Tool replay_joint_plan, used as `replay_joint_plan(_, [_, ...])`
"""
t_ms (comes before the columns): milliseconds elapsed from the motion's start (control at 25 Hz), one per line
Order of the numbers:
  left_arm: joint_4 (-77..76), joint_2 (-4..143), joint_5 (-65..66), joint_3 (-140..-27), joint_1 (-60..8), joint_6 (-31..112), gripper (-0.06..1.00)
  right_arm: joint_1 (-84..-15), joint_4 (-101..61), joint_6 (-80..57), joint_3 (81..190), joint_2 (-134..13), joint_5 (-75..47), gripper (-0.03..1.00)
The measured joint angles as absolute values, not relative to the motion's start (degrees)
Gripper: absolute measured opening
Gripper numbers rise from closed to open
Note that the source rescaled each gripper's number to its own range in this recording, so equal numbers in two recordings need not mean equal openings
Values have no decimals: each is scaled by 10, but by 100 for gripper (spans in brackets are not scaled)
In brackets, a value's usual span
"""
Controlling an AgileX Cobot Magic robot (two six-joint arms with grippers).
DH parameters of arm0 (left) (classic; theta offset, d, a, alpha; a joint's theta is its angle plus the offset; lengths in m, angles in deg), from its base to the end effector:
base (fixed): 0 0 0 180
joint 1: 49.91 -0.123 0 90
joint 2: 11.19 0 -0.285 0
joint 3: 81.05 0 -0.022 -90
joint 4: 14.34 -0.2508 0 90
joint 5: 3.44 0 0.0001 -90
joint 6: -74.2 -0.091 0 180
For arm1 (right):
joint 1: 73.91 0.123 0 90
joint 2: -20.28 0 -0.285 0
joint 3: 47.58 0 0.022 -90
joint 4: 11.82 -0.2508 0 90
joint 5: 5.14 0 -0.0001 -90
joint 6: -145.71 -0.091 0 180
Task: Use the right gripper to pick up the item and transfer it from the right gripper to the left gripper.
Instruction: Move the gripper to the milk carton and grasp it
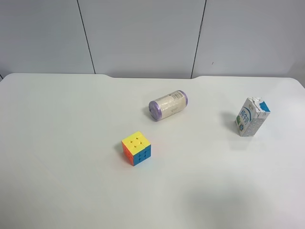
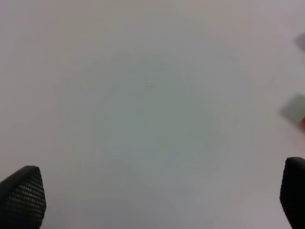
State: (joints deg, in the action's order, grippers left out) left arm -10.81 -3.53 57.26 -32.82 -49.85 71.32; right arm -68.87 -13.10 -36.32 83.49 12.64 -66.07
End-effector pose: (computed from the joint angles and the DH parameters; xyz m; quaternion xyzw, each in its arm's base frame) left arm -0.0059 -0.0049 0.2792 0.0231 0.8500 -0.0178 0.5259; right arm -0.0048 0.0014 0.2753 -0.0229 0.8546 0.0431 0.5171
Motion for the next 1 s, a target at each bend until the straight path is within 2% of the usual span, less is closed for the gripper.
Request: replay_joint_plan(1000, [-108,-35,571,-328,-499,713,100,-689,-131,-370,847,124,-663,100])
